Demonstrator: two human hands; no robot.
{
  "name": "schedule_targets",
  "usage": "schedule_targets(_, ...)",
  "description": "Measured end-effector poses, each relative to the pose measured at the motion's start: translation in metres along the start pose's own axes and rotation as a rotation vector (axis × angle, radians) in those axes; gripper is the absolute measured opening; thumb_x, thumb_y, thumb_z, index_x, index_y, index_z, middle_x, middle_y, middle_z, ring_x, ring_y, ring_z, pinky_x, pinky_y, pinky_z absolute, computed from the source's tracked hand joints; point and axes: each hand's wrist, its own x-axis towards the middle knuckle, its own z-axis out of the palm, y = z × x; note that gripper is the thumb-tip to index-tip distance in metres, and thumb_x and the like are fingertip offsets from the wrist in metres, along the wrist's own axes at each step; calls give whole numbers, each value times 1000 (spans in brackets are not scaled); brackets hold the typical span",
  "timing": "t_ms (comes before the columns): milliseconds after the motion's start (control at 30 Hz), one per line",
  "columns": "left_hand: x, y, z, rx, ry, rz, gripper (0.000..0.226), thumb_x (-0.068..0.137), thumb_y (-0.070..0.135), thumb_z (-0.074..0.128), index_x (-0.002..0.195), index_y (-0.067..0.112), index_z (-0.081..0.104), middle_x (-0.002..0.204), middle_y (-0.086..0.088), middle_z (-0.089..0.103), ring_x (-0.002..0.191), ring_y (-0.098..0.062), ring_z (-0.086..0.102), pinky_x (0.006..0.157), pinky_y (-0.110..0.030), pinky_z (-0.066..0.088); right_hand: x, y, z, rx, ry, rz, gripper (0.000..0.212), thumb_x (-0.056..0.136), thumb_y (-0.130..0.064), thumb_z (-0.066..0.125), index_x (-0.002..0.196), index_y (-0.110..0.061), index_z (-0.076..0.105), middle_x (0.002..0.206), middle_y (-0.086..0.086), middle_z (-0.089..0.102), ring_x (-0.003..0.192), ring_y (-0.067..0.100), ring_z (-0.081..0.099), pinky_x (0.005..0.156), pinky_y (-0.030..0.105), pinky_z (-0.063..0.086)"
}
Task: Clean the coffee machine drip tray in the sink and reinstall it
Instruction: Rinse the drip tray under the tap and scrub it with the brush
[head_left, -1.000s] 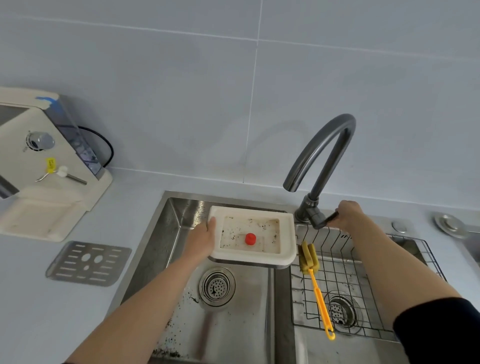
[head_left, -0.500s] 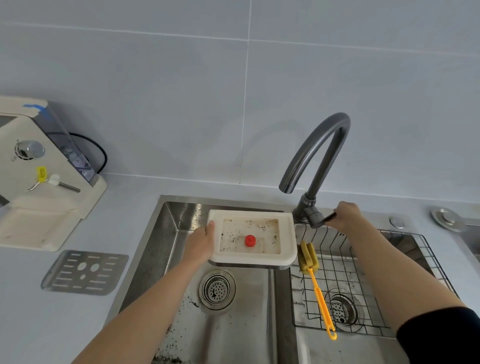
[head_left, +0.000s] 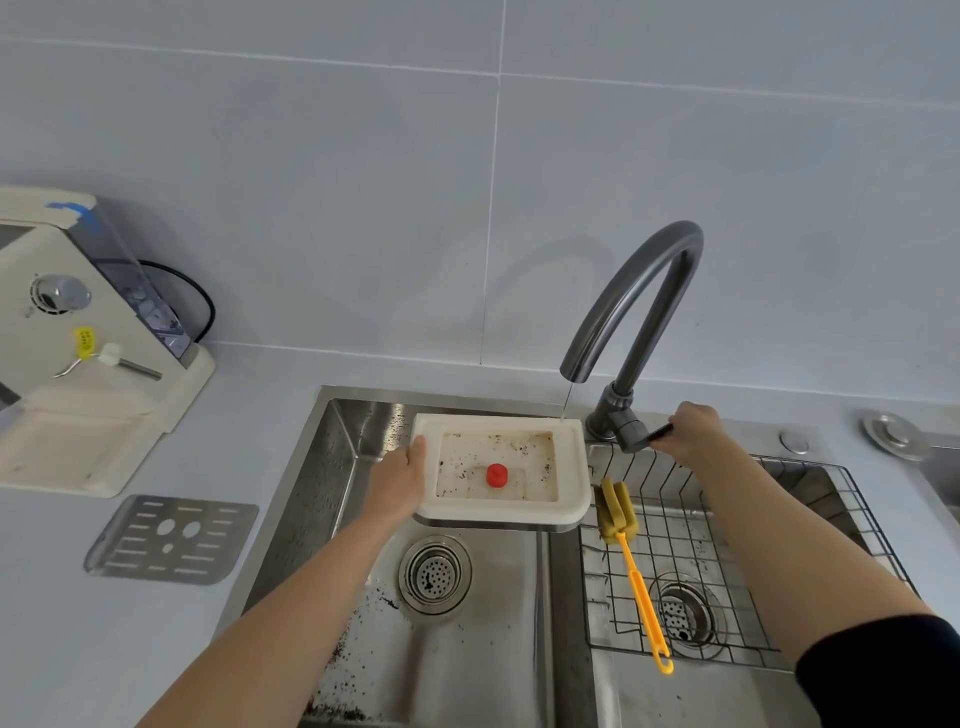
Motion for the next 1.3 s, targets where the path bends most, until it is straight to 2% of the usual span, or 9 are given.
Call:
schedule_targets(300, -3, 1, -4, -13, 11, 23, 45, 99, 34, 21, 75, 8, 49, 64, -1, 47, 76, -23, 51, 71, -31, 38, 4, 7, 4, 26, 35, -30, 40, 84, -31, 64, 111, -1, 56, 81, 2, 49, 84, 14, 48, 65, 19, 42)
schedule_targets(433, -5, 1, -6, -9, 0, 32, 48, 99, 33, 21, 60, 14, 42, 61, -1, 45, 70, -22, 49, 69, -32, 39, 2, 3, 8, 811, -81, 147, 40, 96, -12, 42, 130, 7, 37, 129, 25, 49, 119, 37, 51, 87, 36, 49)
schedule_targets(500, -6, 1, -7, -5, -7, 31, 49, 99, 33, 20, 57, 16, 41, 60, -2, 44, 63, -18, 47, 64, -31, 38, -2, 4, 11, 1024, -81, 220, 38, 98, -9, 29, 133, 7, 34, 135, 28, 44, 122, 40, 48, 93, 40, 46)
schedule_targets(700, -10, -2, -9, 1, -33, 38, 48, 99, 33, 21, 59, 17, 41, 62, -1, 44, 60, -14, 44, 55, -22, 33, -23, 21, 39, 752, -9, 142, 31, 99, -16, 29, 124, -2, 40, 115, 27, 52, 112, 39, 53, 95, 48, 45)
schedule_targets(800, -12, -4, -10, -1, -43, 49, 47, 99, 33, 21, 64, 13, 45, 63, -1, 45, 62, -15, 46, 57, -24, 36, -33, 46, 63, 391, -59, 18, 16, 98, -14, 30, 102, -6, 43, 78, 12, 50, 64, 20, 53, 61, 30, 50)
schedule_targets(867, -14, -4, -11, -8, -51, 46, 46, 99, 34, 21, 69, 11, 47, 64, -1, 46, 62, -15, 46, 58, -27, 37, -42, 62, 79, 166, -177, 1, 17, 98, -15, 32, 91, -5, 43, 66, 7, 46, 54, 16, 48, 48, 24, 42)
schedule_targets(1067, -21, -5, -11, -42, -52, 59, 47, 98, 34, 24, 56, 17, 37, 58, 0, 39, 56, -14, 40, 55, -26, 32, -73, 89, 118, -226, -478, 17, 17, 96, -13, 37, 104, -1, 46, 85, 3, 49, 81, 17, 53, 54, 19, 35)
schedule_targets(1167, -22, -7, -10, -50, -46, 52, 52, 98, 34, 24, 79, -3, 56, 61, 0, 43, 61, -16, 44, 53, -25, 32, -79, 91, 128, -210, -445, 7, 5, 94, -6, 40, 91, -7, 43, 73, -1, 44, 69, 13, 50, 50, 17, 33)
schedule_targets(1300, -21, -12, -8, -55, -49, 53, 57, 98, 36, 24, 100, -11, 57, 64, 0, 46, 68, -19, 48, 53, -25, 33, -83, 90, 122, 28, -268, 77, 25, 92, -1, 36, 69, -12, 34, 64, 3, 42, 59, 18, 47, 48, 22, 36)
